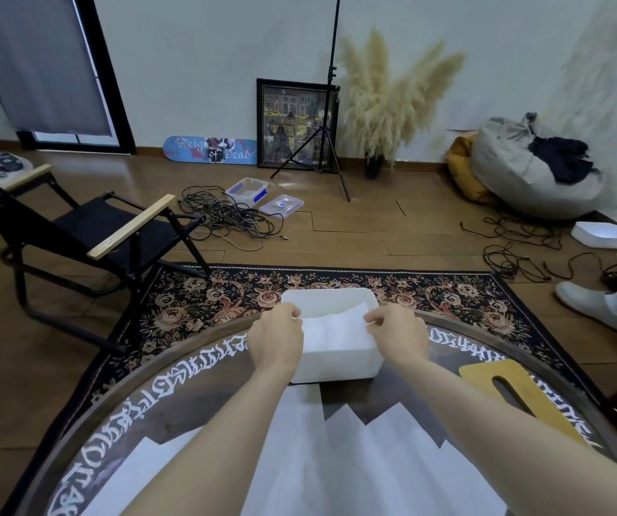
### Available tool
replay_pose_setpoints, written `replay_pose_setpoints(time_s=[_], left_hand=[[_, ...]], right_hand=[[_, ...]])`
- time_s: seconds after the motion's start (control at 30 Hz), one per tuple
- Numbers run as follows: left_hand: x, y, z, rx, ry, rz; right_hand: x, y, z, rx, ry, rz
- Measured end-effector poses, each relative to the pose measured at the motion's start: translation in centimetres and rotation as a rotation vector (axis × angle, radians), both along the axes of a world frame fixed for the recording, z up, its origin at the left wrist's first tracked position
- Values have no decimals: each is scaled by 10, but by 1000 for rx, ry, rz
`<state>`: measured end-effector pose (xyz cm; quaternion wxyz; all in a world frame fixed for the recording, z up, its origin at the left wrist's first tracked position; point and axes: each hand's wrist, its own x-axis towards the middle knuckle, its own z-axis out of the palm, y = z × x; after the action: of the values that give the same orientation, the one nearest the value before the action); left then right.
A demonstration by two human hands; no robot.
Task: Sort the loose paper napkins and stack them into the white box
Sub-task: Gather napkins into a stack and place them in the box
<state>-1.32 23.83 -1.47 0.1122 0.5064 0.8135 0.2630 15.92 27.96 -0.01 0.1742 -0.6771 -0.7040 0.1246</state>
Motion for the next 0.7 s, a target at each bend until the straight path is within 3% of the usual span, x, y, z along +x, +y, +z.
replay_pose_setpoints(time_s=[0.27, 0.5, 0.7], left_hand=[[1, -7, 3, 28, 36, -49], [4, -19, 8, 75, 9, -148], [8, -48, 10, 70, 192, -327]], right_hand=[[-3, 7, -5, 27, -178, 108], [7, -6, -2, 88, -110, 159], [17, -39, 7, 112, -126, 205]])
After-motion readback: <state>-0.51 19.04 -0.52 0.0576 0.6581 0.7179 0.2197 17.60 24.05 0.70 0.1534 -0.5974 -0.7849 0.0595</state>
